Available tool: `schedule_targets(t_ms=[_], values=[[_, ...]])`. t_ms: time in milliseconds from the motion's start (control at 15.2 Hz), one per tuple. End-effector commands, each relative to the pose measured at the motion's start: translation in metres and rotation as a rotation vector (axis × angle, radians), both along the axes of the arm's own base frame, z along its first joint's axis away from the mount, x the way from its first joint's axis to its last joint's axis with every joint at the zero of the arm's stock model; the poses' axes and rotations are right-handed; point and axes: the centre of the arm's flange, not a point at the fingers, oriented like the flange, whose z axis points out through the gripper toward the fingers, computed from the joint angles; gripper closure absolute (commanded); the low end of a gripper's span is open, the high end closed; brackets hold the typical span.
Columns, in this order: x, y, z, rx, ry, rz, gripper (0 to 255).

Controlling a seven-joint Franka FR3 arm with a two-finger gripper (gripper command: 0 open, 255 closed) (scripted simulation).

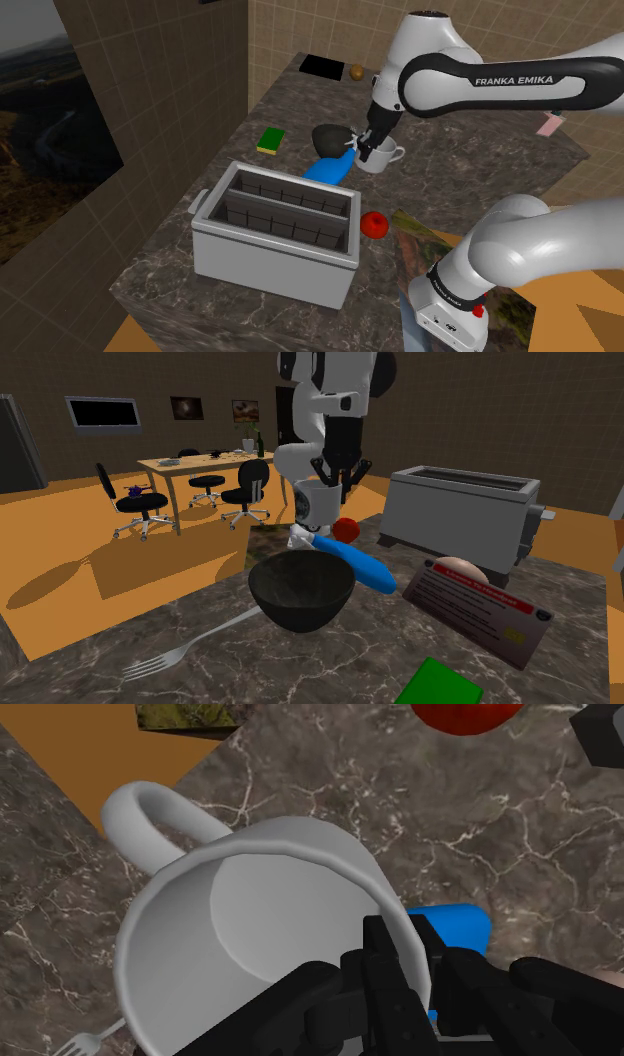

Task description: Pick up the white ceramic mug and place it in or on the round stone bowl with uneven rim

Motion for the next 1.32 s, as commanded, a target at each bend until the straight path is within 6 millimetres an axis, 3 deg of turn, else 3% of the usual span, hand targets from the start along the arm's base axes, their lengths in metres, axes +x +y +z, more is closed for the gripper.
schedule_targets(t_ms=[0,462,1254], values=[[0.0,0.001,0.011,0.0,0.0,0.0,255],[0.0,0.001,0.045,0.0,0.0,0.0,255],[0.146,-0.059,0.056,0.0,0.0,0.0,255]])
